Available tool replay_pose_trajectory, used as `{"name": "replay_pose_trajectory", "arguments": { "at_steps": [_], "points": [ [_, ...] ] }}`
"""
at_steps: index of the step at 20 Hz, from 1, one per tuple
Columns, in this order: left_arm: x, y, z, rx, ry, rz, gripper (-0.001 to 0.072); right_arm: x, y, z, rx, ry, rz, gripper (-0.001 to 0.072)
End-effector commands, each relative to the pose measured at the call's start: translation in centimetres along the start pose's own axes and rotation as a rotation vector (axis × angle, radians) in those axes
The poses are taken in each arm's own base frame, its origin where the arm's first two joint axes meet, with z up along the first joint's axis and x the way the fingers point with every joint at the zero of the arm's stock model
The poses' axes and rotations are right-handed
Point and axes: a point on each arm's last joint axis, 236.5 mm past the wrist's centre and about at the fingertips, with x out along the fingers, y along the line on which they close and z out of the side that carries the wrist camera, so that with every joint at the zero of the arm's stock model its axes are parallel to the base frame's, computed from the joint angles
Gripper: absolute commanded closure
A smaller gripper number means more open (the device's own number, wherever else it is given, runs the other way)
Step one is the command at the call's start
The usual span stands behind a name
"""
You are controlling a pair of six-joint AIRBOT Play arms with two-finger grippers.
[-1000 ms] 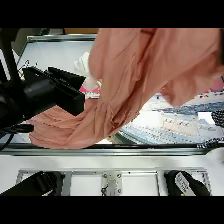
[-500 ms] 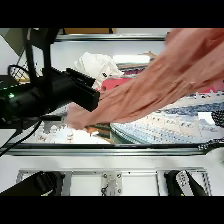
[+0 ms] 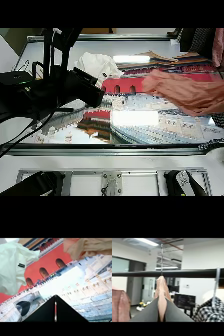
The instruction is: Fold the clothes and pants, and hang the long-sleeved shirts on hangers.
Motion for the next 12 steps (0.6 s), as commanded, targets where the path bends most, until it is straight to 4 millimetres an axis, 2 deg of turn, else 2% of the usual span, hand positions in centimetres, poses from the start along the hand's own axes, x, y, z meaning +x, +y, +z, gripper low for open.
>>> {"name": "replay_pose_trajectory", "arguments": {
  "at_steps": [1, 6, 12],
  "points": [
    [-0.4, 1.4, 0.2, -0.02, -0.009, 0.026, 0.0699, 1.0, -2.6, 0.3, -0.035, 0.001, -0.106, 0.071],
    [-1.7, 2.1, 0.7, -0.031, -0.037, 0.035, 0.0699, 1.2, -5.0, -1.3, 0.006, 0.037, -0.208, 0.071],
    [-1.7, 2.1, 0.6, -0.031, -0.036, 0.035, 0.0699, 1.0, -7.1, -2.4, 0.015, 0.061, -0.285, 0.071]
  ]
}}
